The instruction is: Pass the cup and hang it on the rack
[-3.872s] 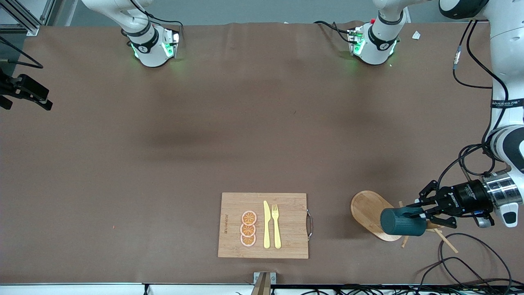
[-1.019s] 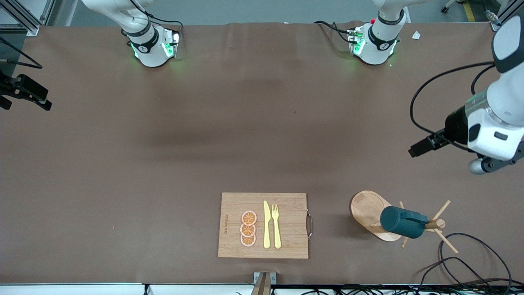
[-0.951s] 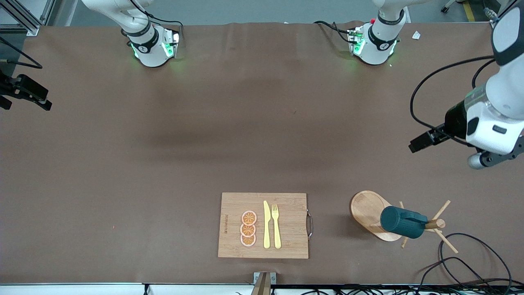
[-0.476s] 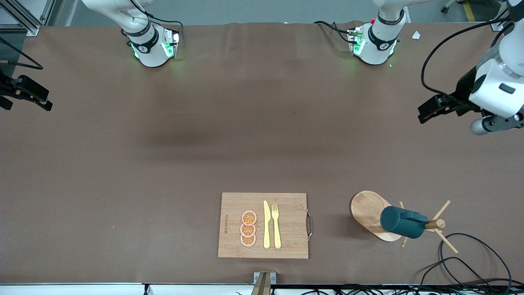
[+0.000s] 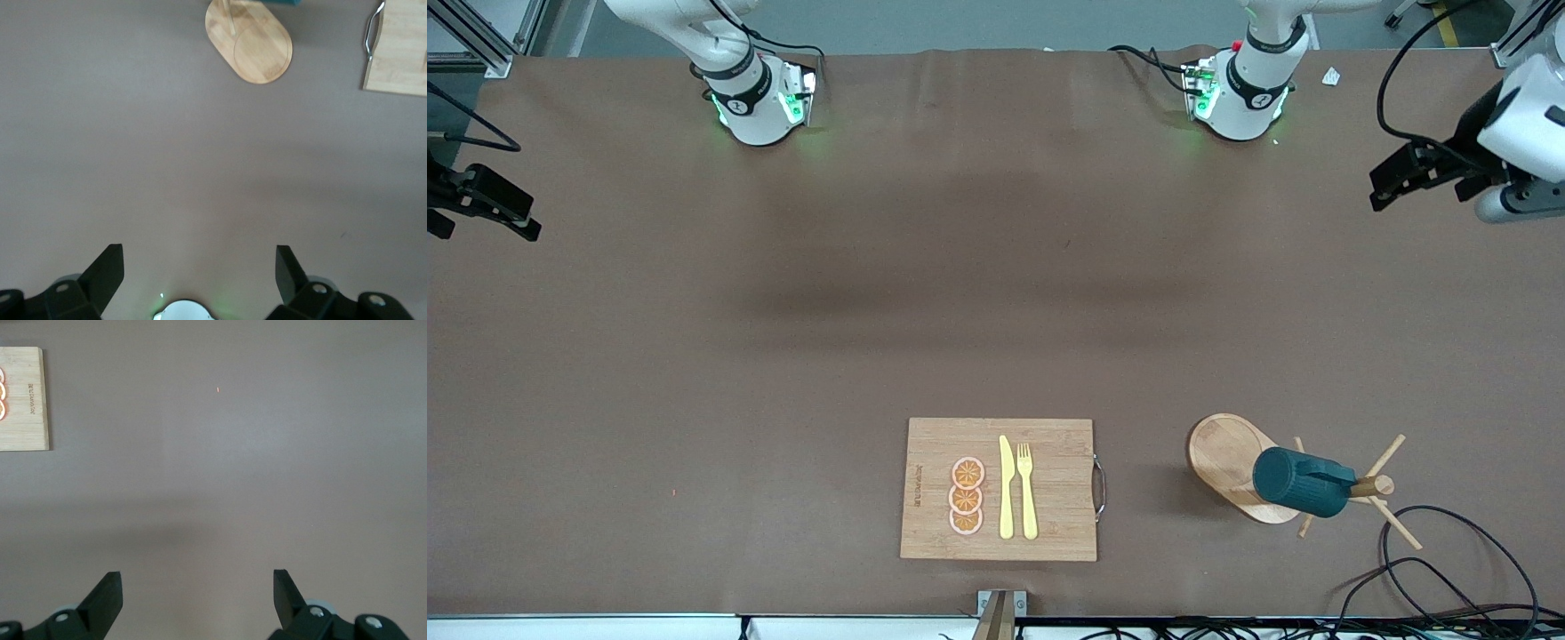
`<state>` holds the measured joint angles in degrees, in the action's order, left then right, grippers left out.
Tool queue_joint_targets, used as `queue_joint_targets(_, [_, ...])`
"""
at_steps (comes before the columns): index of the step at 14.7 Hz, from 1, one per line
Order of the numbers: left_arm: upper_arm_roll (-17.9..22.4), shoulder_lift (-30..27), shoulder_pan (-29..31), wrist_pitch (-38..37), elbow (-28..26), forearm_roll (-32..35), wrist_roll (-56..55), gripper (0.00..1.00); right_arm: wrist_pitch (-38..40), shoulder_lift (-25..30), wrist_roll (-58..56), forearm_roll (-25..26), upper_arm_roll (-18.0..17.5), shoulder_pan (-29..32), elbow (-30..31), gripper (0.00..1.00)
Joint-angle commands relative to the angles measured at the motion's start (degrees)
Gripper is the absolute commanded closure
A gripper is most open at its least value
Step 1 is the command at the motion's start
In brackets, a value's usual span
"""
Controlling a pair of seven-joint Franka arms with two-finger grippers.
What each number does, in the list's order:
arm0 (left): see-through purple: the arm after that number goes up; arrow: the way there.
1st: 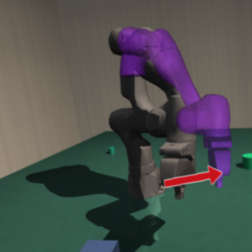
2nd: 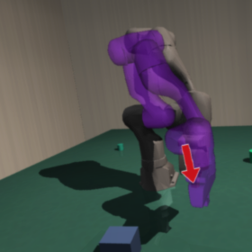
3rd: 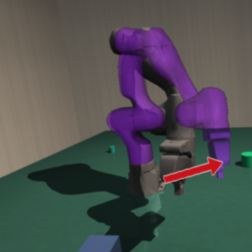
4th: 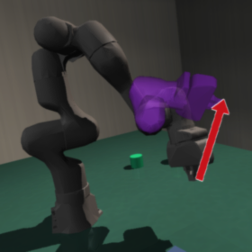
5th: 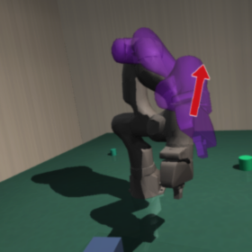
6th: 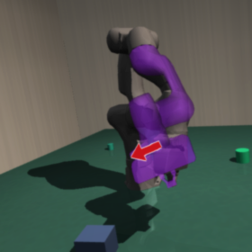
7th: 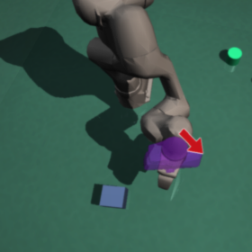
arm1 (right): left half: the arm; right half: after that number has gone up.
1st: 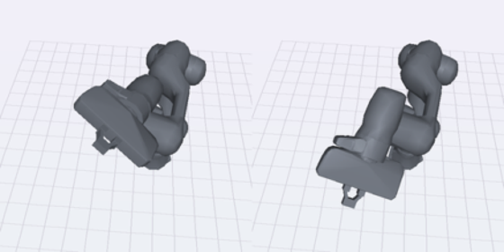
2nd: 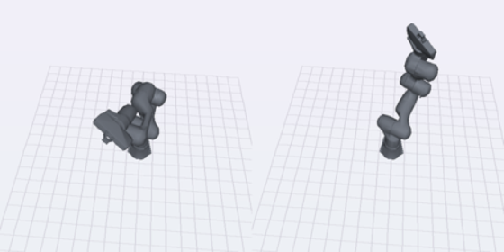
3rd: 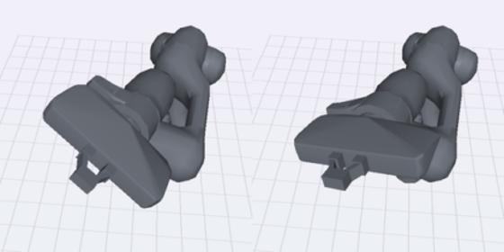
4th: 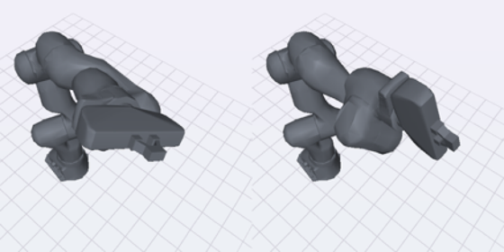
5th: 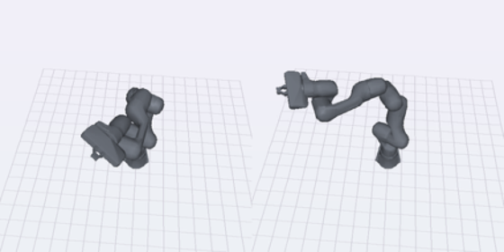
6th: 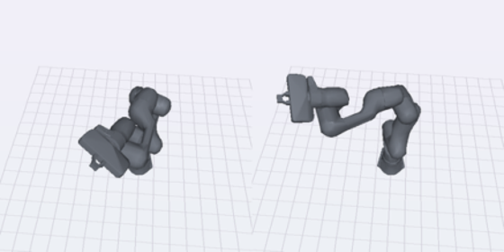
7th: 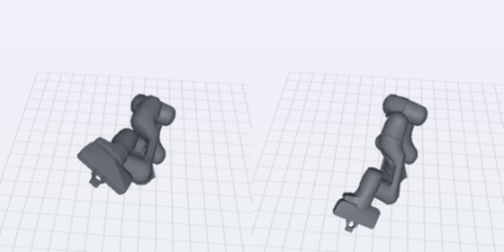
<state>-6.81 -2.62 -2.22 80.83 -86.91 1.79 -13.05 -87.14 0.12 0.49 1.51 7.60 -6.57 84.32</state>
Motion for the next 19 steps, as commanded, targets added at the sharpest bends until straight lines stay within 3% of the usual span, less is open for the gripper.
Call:
queue_joint_targets(1, [0.9,-6.0,-1.4,1.8,-7.4,-0.8,0.7,0.0,-0.7,0.8,0.0,-0.5,-0.2,0.5,1.0,0.0])
queue_joint_targets(9, [1.0,-7.3,-0.6,4.2,-8.6,-1.8,4.3,0.0,-0.7,0.8,0.0,-0.5,-0.2,0.5,1.1,0.0])
queue_joint_targets(19, [1.0,-3.9,-0.4,4.9,-6.3,-1.9,4.2,0.0,-1.4,0.8,0.0,-0.5,-0.2,0.4,1.1,0.0])
